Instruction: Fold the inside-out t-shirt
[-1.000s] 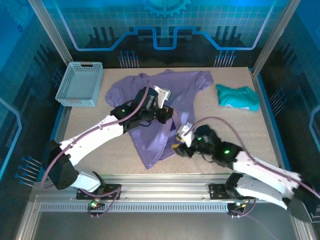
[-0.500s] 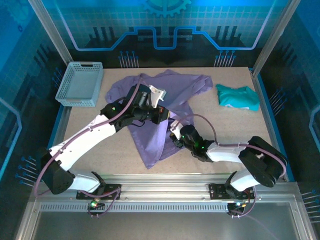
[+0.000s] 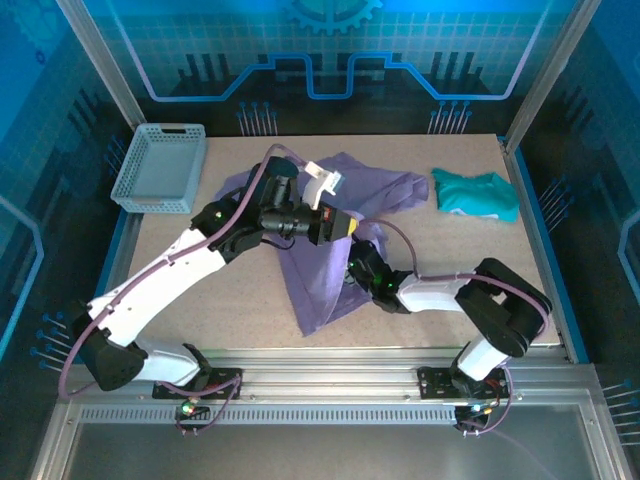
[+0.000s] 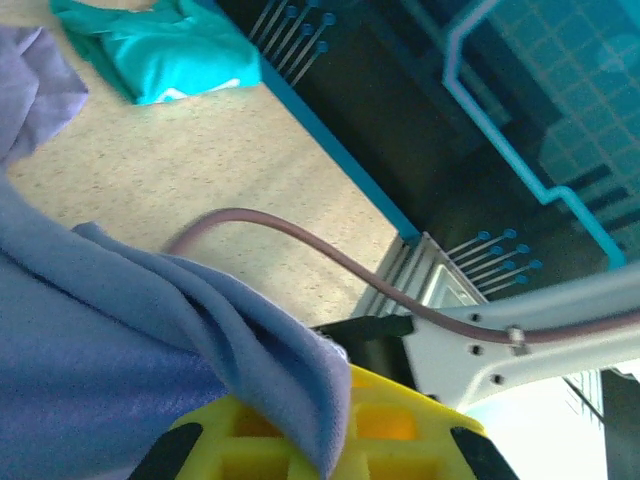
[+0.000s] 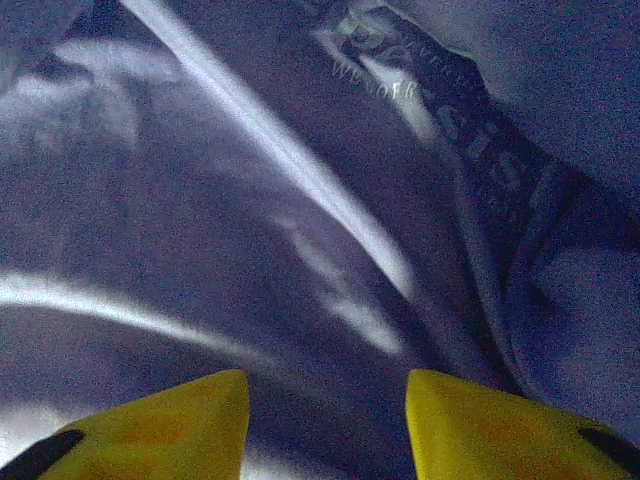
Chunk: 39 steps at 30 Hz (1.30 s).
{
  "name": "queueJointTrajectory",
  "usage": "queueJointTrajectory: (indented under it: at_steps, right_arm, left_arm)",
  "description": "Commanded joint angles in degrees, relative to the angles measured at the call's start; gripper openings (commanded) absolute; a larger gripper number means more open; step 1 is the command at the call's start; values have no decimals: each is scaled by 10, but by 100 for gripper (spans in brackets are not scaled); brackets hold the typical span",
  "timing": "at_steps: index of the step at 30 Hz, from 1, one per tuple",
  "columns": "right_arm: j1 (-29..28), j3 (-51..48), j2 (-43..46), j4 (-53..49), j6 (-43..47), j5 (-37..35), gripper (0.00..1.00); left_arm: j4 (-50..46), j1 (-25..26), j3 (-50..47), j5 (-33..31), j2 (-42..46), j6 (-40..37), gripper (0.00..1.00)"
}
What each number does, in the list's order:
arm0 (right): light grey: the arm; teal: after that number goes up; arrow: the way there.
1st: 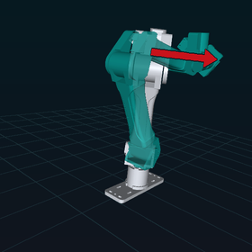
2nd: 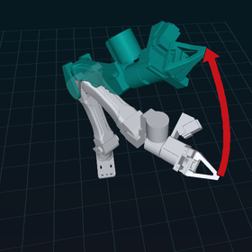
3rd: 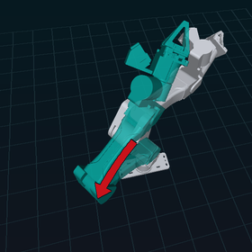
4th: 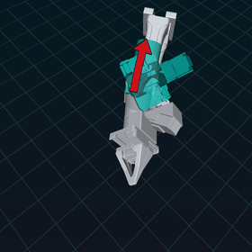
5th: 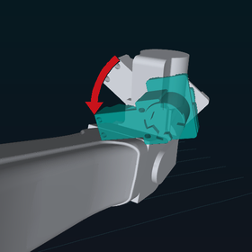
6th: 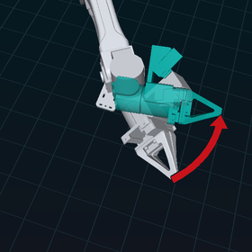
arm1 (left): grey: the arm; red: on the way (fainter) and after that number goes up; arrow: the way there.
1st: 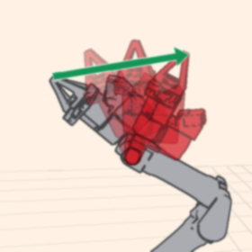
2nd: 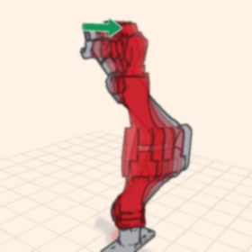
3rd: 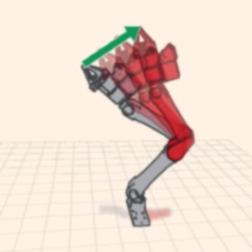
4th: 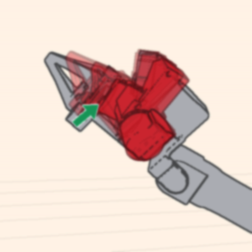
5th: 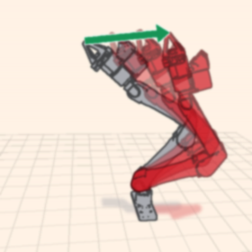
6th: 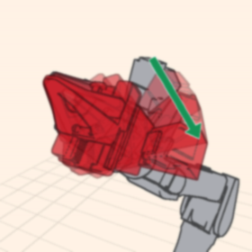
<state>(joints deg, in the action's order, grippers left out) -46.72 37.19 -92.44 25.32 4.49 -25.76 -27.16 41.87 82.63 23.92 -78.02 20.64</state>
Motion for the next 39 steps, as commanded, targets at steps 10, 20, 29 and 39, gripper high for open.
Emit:
queueJointTrajectory:
  at_steps: [10, 20, 29, 39]
  right_arm:
    - [18, 142, -87, -118, -31, -18, 61]
    - [16, 229, -160, -194, -5, -64, 73]
    - [42, 328, -235, -286, 8, -31, 78]
    - [69, 443, -296, -398, 14, 3, 87]
  left_arm:
    - [16, 12, 85, 33, -4, -11, 0]
    - [9, 18, 126, 35, -30, -23, 0]
    - [17, 21, 125, 61, -8, -34, 0]
    - [20, 20, 124, 65, 18, -53, 0]
